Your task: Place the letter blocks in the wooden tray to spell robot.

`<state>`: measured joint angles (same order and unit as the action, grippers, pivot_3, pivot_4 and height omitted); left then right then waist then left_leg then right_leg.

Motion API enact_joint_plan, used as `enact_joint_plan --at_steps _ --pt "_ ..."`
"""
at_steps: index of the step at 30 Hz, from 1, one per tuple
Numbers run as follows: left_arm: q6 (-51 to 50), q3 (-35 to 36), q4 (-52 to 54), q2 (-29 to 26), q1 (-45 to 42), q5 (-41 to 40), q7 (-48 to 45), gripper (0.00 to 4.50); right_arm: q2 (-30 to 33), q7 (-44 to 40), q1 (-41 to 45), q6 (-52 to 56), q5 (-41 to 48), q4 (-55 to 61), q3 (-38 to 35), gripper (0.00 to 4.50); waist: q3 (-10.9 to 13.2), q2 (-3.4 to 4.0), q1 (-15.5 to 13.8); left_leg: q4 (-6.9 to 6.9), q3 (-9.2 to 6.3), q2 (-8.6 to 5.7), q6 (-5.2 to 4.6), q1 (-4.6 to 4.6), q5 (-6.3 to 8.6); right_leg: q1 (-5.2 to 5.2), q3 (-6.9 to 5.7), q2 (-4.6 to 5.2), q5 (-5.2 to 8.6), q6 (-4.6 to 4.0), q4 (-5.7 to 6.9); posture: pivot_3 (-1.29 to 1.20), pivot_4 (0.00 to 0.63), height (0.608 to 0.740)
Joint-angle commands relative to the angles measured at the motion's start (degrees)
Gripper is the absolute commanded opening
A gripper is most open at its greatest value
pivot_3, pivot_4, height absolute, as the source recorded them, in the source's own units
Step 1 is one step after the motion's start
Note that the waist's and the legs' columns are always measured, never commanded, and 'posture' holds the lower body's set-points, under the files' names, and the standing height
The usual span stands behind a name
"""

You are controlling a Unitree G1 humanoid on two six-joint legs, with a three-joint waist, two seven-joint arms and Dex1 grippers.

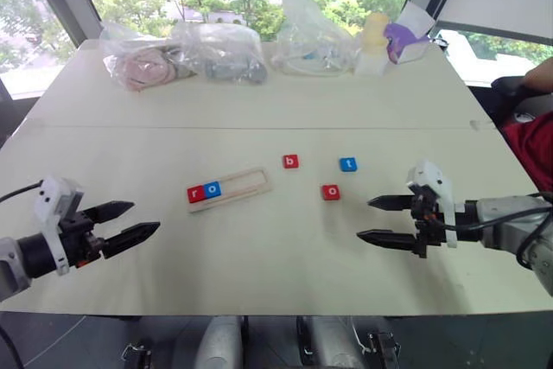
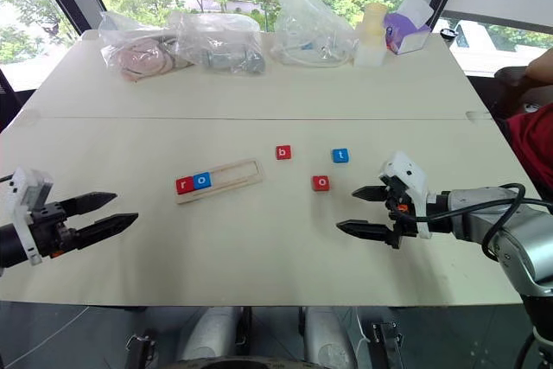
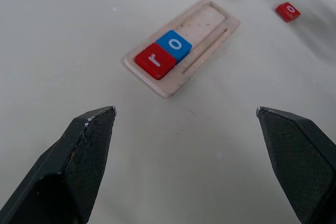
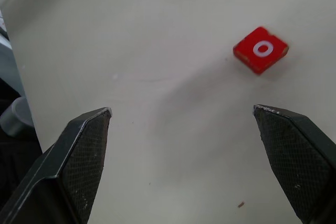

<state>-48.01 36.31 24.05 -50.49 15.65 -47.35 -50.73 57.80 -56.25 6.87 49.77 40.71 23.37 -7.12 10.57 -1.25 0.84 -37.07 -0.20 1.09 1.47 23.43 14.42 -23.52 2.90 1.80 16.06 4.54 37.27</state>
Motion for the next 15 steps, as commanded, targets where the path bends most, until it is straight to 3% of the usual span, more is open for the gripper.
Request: enact_joint_plan --at_steps 1,15 --pt "1.03 1.82 1.14 -0.41 -0.12 0.24 0.14 4.50 1.12 -0.67 -0.36 -0.98 -0.54 1.20 -1.37 4.46 0.00 0.00 0.01 0.00 0.00 0.00 0.00 0.00 0.00 0.00 0.00 0.00 0.00 0.00 0.01 0.00 0.150 0.735" --pt "3.78 -1.63 -0.60 -1.75 -2.62 3.41 -0.89 4.50 -0.39 1.79 -1.54 -0.17 -2.44 1.91 -0.53 4.46 -0.01 0.00 0.01 -0.03 0.01 0.00 0.00 -0.04 0.00 0.05 0.00 -0.02 0.00 0.00 0.01 0.00 0.150 0.735"
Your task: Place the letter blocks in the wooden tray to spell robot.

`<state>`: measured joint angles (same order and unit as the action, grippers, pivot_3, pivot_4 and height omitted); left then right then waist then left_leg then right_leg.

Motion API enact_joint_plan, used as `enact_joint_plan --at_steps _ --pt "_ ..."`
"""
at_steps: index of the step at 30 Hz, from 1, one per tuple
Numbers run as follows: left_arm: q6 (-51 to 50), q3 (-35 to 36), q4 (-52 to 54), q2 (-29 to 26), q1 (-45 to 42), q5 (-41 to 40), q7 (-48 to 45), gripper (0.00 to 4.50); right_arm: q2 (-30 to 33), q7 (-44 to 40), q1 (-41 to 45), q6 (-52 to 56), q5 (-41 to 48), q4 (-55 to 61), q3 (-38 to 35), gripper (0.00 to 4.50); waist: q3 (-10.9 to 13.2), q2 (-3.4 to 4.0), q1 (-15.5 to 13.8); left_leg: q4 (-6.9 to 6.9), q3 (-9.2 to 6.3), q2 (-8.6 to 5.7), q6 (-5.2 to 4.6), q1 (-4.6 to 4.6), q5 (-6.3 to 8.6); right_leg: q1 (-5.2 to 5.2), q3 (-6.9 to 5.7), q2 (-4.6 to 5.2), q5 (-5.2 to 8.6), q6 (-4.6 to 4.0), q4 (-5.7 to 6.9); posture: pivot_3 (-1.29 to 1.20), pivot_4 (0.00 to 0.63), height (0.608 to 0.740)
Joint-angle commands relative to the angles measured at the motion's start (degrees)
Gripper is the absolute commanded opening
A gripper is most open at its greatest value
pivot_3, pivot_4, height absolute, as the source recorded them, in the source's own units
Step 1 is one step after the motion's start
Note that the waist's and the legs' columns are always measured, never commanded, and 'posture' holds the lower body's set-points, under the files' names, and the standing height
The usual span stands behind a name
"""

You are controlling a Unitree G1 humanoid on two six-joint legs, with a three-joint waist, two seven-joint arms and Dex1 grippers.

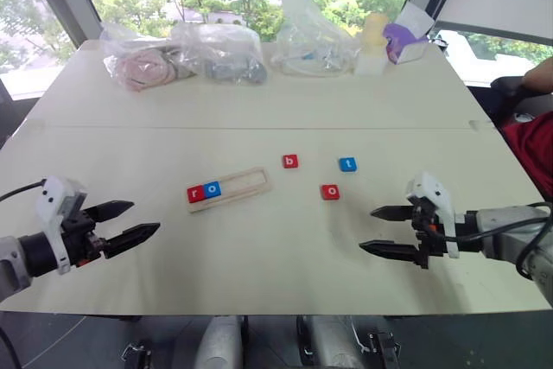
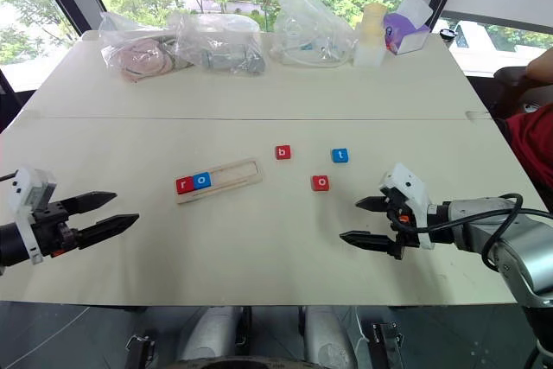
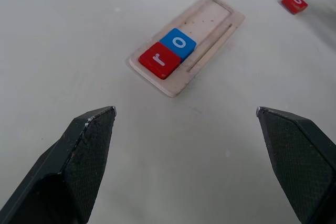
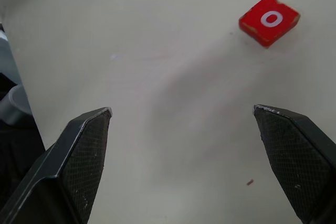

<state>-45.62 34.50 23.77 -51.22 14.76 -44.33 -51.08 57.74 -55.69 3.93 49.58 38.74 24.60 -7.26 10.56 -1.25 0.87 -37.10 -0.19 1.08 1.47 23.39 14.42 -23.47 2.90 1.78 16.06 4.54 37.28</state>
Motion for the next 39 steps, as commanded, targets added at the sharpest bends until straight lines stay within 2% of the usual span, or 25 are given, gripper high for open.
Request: enact_joint_plan --at_steps 1,9,15,19,22,33,39 --pt "1.28 0.16 -0.99 -1.45 -2.37 0.45 -0.79 4.50 -0.27 1.76 2.15 1.04 -0.53 0.19 0.05 4.46 0.00 0.00 -0.03 -0.01 0.00 0.00 0.00 0.00 0.00 0.00 0.00 -0.01 0.00 0.00 0.00 0.00 0.150 0.735" --pt "5.78 -2.94 -7.13 -7.68 -5.65 5.34 -7.77 4.50 -2.61 2.71 6.60 5.22 4.29 3.49 0.29 4.46 0.00 -0.01 0.01 0.01 0.00 0.01 0.00 0.02 0.00 -0.03 0.00 -0.05 0.00 -0.01 0.00 0.00 0.150 0.735" --pt "18.29 -16.68 -17.35 -10.26 -17.87 15.22 -14.32 4.50 -12.12 10.20 13.61 8.68 6.47 10.64 7.87 4.46 -0.01 0.01 0.05 -0.01 -0.01 0.04 0.00 -0.01 0.00 -0.02 -0.02 -0.11 -0.05 -0.08 0.04 0.00 0.150 0.735" --pt "25.95 -25.80 -24.47 -6.98 -25.66 21.60 -16.20 4.50 -20.13 16.55 17.66 8.08 3.29 10.27 13.90 4.46 -0.02 0.00 0.06 0.00 0.08 0.03 0.00 0.09 0.00 -0.13 -0.02 -0.06 -0.07 -0.05 0.01 0.00 0.150 0.735" --pt "30.18 -29.44 -28.32 -4.46 -28.20 24.57 -17.20 4.50 -23.40 19.11 18.04 7.66 1.33 10.41 16.47 4.46 -0.03 0.00 0.04 0.01 0.05 0.01 0.00 0.11 0.00 -0.15 -0.05 -0.10 -0.17 0.13 0.07 0.00 0.150 0.735" --pt "40.88 -35.85 -38.92 3.30 -33.94 33.66 -13.69 4.50 -25.74 21.18 18.11 5.47 -2.17 9.31 18.62 4.46 -0.04 -0.04 0.07 -0.10 0.03 -0.04 -0.02 0.13 0.00 -0.18 -0.08 -0.14 -0.25 0.28 0.24 0.00 0.150 0.735" --pt "41.35 -37.71 -43.02 5.94 -35.75 35.32 -14.39 4.50 -24.90 20.71 18.46 4.37 -3.66 8.01 18.33 4.46 -0.05 -0.02 -0.06 -0.14 0.02 -0.05 -0.02 0.04 0.00 -0.09 -0.09 -0.16 -0.33 0.42 0.28 0.00 0.150 0.735"
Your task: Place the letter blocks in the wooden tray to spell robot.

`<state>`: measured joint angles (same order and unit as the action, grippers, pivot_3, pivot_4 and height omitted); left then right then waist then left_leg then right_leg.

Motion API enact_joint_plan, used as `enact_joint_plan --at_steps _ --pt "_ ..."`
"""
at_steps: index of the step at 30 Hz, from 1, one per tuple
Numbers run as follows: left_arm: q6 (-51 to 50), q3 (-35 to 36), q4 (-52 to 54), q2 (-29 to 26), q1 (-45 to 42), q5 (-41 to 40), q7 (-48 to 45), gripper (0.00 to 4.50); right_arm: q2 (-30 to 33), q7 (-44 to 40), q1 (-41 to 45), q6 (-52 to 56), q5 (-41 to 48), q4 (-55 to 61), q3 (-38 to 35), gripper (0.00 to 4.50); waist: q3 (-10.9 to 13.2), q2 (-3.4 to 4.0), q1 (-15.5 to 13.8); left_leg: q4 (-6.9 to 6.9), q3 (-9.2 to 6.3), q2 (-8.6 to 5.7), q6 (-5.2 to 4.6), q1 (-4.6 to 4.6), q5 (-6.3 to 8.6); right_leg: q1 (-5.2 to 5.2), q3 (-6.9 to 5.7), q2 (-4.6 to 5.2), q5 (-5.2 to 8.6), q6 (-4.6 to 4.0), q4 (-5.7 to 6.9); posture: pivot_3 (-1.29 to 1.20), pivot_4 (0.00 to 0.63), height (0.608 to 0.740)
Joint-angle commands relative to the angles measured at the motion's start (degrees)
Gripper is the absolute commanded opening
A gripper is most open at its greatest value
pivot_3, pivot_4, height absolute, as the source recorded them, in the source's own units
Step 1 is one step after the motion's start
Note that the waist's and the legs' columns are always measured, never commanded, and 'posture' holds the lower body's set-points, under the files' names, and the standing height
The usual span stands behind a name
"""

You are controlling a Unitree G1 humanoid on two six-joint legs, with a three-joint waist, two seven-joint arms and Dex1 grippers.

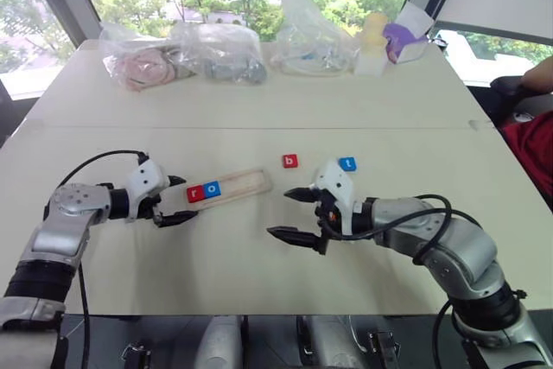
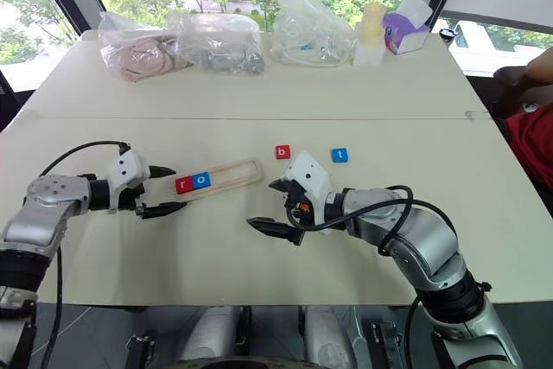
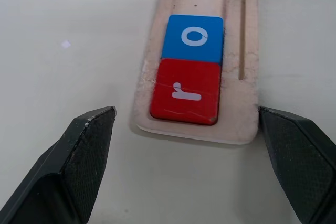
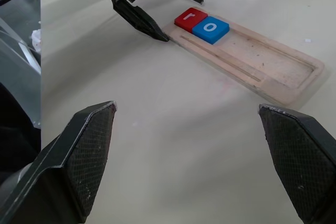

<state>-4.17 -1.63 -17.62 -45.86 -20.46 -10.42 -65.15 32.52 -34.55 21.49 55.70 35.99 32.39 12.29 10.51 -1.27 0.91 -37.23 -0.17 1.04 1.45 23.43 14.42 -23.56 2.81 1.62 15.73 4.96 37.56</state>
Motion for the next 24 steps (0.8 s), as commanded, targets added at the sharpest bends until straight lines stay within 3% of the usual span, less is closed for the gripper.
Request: enact_joint_plan --at_steps 1,7,11,12,18,24 --pt "-0.44 -1.89 -2.09 0.83 -0.80 1.30 -1.11 4.50 0.48 -0.59 0.96 -1.97 -1.18 -0.07 -1.27 4.46 -0.01 0.00 -0.13 -0.03 -0.02 -0.01 0.00 -0.01 0.00 0.03 -0.01 0.00 0.00 0.00 0.00 0.00 0.150 0.735" --pt "0.14 -4.21 -4.12 2.02 -1.83 2.20 -4.02 4.50 0.93 -1.02 -0.36 -2.22 -1.46 0.20 -1.98 4.46 -0.07 0.03 -0.19 -0.06 -0.03 -0.07 0.00 -0.04 0.00 0.10 -0.02 0.03 0.00 0.01 0.00 0.00 0.150 0.735" --pt "1.17 -4.95 -5.16 2.29 -2.15 3.19 -4.66 3.27 0.98 -0.34 -1.29 -1.91 -1.46 0.76 -2.66 4.50 -0.13 0.10 -0.19 -0.06 -0.03 -0.09 0.00 -0.05 0.00 0.12 -0.02 0.05 0.00 0.01 0.00 0.00 0.150 0.735" --pt "1.41 -5.01 -5.30 2.35 -2.34 3.45 -4.60 3.15 1.04 -0.18 -1.54 -1.89 -1.50 0.86 -2.90 4.50 -0.14 0.10 -0.18 -0.06 -0.05 -0.08 0.00 -0.06 0.00 0.13 -0.02 0.05 0.00 0.01 0.00 0.00 0.150 0.735" --pt "4.34 -5.78 -6.38 3.01 -5.41 5.27 -4.51 3.15 1.98 1.03 -2.36 -1.78 -1.80 0.84 -5.68 4.50 -0.18 0.16 -0.33 -0.09 -0.05 -0.11 0.00 -0.08 0.00 0.18 -0.02 0.06 0.00 0.01 0.00 0.00 0.150 0.735" --pt "6.35 -7.28 -4.33 2.83 -9.20 4.22 -10.79 3.15 3.16 1.41 -3.68 -0.73 0.53 0.52 -13.02 4.50 -0.17 0.14 -0.27 -0.13 -0.05 -0.12 0.00 -0.04 0.00 0.18 -0.02 0.05 -0.01 0.03 -0.01 0.00 0.150 0.735"
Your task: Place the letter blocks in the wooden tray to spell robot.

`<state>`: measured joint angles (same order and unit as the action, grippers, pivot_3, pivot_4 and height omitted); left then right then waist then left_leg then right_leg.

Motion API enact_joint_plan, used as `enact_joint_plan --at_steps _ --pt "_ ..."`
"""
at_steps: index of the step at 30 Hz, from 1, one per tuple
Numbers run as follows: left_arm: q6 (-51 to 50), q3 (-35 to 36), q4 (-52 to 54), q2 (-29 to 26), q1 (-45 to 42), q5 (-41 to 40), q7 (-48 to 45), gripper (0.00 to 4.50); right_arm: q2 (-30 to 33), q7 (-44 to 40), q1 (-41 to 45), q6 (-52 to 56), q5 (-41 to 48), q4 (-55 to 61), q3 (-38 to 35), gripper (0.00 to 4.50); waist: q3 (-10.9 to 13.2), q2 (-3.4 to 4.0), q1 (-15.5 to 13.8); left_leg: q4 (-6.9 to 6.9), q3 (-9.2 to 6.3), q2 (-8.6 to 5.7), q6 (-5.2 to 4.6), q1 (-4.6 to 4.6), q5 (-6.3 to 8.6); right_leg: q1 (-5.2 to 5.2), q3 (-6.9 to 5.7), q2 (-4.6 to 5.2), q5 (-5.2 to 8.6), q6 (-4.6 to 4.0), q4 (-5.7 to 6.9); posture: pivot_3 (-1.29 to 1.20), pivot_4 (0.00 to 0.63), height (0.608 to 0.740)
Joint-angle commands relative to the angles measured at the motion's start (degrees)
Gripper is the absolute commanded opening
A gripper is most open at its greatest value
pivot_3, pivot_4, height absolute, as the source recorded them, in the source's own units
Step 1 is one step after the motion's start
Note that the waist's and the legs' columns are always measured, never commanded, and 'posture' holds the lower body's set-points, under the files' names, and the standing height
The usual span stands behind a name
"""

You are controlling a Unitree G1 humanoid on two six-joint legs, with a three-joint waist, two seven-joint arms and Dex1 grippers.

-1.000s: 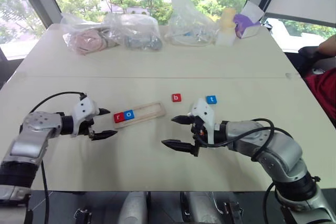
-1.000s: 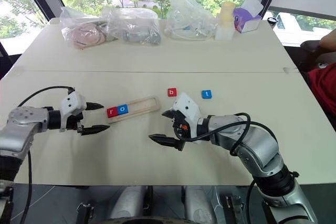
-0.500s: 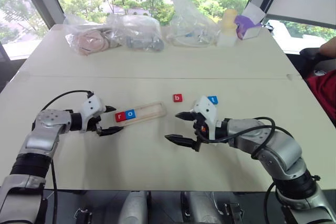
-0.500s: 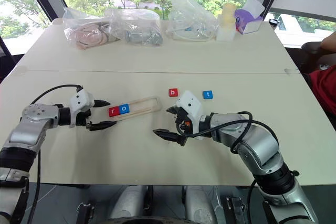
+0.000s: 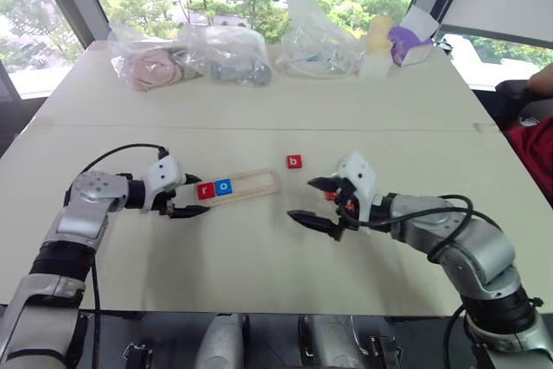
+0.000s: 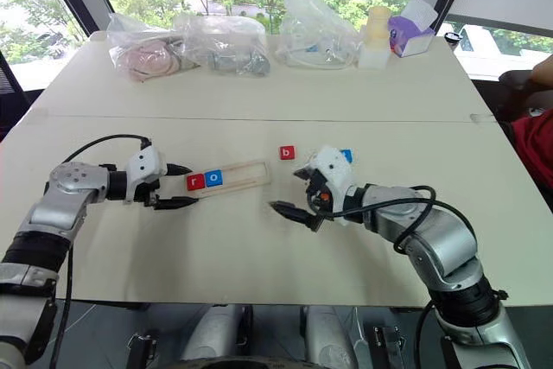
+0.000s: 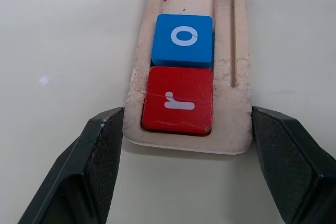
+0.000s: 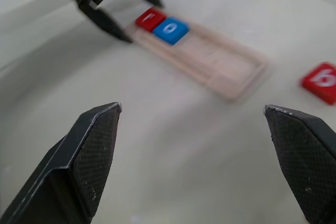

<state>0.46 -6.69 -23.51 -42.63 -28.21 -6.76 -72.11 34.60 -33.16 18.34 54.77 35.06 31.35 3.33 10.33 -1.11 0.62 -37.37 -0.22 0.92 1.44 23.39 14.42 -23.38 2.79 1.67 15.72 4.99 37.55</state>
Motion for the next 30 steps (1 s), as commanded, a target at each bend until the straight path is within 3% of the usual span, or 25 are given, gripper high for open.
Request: enact_joint_plan --at_steps 1,14,16,17,24,30 --pt "3.14 -3.19 0.61 -0.77 -2.15 1.76 -4.60 3.15 1.48 -0.01 -0.88 0.15 1.46 1.43 -4.80 4.50 0.01 -0.03 0.07 0.01 0.00 0.00 0.00 0.02 0.00 -0.02 0.00 -0.01 0.00 0.01 -0.01 0.00 0.150 0.735" --pt "11.49 -5.91 -14.27 2.98 -10.14 4.80 -8.59 3.15 1.31 2.28 -3.43 0.81 1.30 2.76 -6.61 4.50 0.01 -0.02 0.12 0.05 -0.02 0.01 0.00 0.01 0.00 -0.04 -0.01 -0.12 -0.01 0.03 0.01 0.00 0.150 0.735" --pt "11.15 -5.96 -14.30 2.89 -10.06 4.61 -9.77 4.18 1.04 2.57 -3.43 0.97 1.30 2.93 -6.43 4.50 0.01 -0.02 0.17 0.04 -0.02 0.01 -0.01 0.01 0.00 -0.04 0.00 -0.12 -0.01 0.03 0.01 0.00 0.150 0.735" --pt "10.57 -5.88 -13.90 2.72 -9.71 4.44 -10.23 4.45 0.95 2.66 -3.44 1.05 1.33 2.95 -6.44 4.50 0.01 -0.02 0.18 0.04 -0.02 0.01 -0.01 0.00 0.00 -0.04 0.00 -0.12 -0.01 0.04 0.01 0.00 0.150 0.735" --pt "11.76 -3.17 -11.65 2.16 -8.11 4.50 -5.51 4.45 -0.18 4.63 -1.50 1.06 -0.21 0.36 -6.24 4.50 0.01 -0.02 0.40 0.05 -0.04 0.03 -0.01 -0.02 0.00 -0.04 0.00 -0.12 -0.02 0.04 0.03 0.00 0.150 0.735" --pt "7.20 -1.31 -5.07 -2.55 -4.59 2.70 -7.09 4.45 -5.42 9.03 5.19 2.56 -2.48 -4.44 -2.08 4.50 0.00 -0.05 1.33 0.02 -0.02 0.08 -0.01 -0.05 0.00 -0.14 0.04 -0.16 -0.01 0.02 0.29 0.00 0.150 0.735"
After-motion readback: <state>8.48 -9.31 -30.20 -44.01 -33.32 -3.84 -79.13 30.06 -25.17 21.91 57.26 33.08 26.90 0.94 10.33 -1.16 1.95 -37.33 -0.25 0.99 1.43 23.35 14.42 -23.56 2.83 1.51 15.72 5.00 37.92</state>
